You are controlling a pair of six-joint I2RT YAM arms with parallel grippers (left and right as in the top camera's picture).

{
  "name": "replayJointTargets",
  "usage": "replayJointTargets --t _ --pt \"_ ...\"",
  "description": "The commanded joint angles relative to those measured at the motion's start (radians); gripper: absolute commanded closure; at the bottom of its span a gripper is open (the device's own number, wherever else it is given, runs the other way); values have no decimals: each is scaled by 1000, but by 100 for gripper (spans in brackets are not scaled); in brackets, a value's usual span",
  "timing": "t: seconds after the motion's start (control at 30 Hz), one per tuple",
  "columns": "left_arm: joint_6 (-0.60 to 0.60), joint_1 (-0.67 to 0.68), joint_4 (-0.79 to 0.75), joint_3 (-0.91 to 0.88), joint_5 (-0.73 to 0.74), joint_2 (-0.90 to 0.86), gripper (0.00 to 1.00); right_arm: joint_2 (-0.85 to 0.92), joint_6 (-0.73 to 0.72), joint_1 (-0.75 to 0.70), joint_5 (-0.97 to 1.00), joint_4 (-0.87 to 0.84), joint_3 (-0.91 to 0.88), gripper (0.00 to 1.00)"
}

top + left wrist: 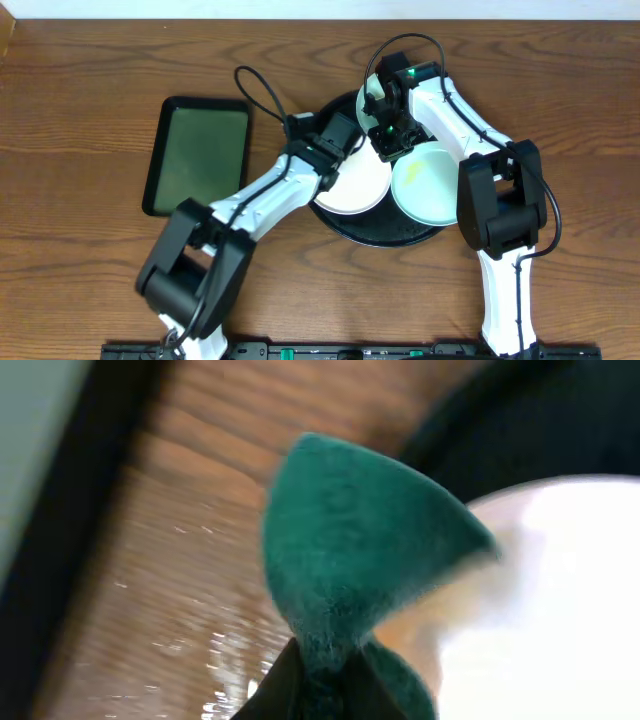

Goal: Clean dirty plates on tray and stack at the side
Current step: 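Scrub the pink plate with the sponge in the left gripper, then return the sponge with the left gripper to the water tray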

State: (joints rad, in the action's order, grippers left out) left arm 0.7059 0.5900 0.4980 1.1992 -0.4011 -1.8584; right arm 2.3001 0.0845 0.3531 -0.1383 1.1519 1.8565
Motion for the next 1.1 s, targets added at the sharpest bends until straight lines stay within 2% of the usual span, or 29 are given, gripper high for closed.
replayJointTargets --t 0.0,0.2,0.23,0.3,0.5,0.8,0.93,1.07 --pt "-17 -28 -11 -19 37 71 92 10 10 -5 59 7 -7 99" --pt "-17 -26 -143 -19 568 70 92 10 10 -5 59 11 -7 99" --pt "-16 -21 -162 -19 631 62 92 10 10 -5 59 10 -7 99" --pt "-4 -8 -172 -19 650 47 92 10 10 -5 59 9 -7 99" --pt "-2 -2 -142 -19 554 -16 92 10 10 -5 59 11 -7 98" --pt "-3 -4 13 -19 167 -83 92 10 10 -5 59 12 -7 99" --pt "-2 -12 71 -19 -22 -58 92 10 10 -5 60 19 -7 99" --pt "-2 -37 81 -19 -71 25 92 10 10 -4 59 18 -7 99"
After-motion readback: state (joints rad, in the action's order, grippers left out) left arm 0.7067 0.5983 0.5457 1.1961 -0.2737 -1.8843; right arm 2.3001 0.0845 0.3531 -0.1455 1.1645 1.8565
